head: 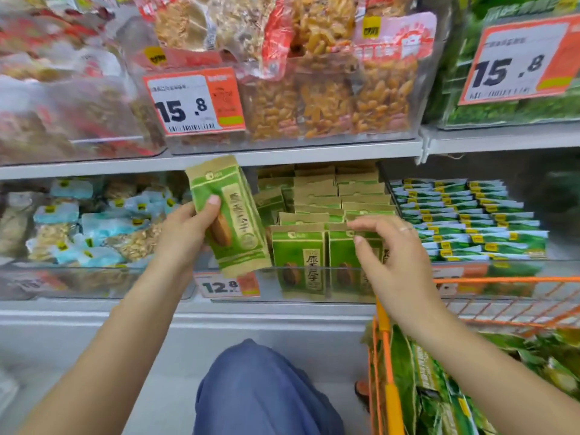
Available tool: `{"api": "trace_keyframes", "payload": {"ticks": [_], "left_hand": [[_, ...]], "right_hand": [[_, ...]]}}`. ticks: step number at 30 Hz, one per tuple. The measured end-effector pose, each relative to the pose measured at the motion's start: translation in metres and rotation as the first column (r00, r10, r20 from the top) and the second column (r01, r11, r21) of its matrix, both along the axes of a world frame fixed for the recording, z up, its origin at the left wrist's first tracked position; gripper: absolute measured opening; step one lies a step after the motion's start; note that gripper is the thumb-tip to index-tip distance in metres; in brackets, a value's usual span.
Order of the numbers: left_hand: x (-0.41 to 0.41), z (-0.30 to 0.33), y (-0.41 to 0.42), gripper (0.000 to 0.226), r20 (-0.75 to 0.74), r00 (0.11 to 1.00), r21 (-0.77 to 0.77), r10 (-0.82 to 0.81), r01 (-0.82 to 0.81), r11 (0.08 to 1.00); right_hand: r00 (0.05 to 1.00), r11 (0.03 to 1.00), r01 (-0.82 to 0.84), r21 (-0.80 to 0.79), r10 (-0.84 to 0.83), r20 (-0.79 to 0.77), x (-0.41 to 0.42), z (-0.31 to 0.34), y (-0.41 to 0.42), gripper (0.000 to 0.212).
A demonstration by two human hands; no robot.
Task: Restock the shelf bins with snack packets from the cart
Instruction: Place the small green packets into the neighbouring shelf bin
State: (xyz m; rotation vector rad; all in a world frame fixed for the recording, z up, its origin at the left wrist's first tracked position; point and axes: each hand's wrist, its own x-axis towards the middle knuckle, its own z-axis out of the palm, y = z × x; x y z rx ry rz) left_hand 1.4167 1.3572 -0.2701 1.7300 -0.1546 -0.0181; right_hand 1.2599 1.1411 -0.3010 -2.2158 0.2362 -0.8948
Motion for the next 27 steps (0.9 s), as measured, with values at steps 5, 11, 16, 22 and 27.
{"api": "trace_keyframes", "payload": {"ticks": [5,11,16,22,27], "left_hand": [[0.041,-0.020,-0.025,0.016,-0.061,0.995,0.065,-0.084,0.088,0.994],[0.063,-0.039,-0.040,0.029,-0.111,0.992,0.216,-0.061,0.084,0.973],[0.057,-0.058,-0.046,0.010,-0.277,0.951,0.394,-0.133,0.239,0.888],[0.055,-0.059,-0.047,0.064,-0.356,0.906,0.403,-0.227,0.368,0.838],[0.056,-0.056,-0.056,0.033,-0.233,0.943,0.552,-0.237,0.329,0.766]], "right_hand": [[0.994,0.987,0.108,-0.116,-0.106,0.022,0.003,-0.014,-0.005,0.039],[0.967,0.930,0.151,-0.334,-0.209,-0.144,0.008,-0.043,-0.004,0.075],[0.959,0.924,0.172,-0.340,-0.235,-0.156,0.010,-0.048,-0.005,0.081],[0.960,0.920,0.163,-0.357,-0.232,-0.159,0.008,-0.048,-0.005,0.081],[0.957,0.915,0.158,-0.371,-0.234,-0.171,0.007,-0.048,-0.005,0.082]]}}
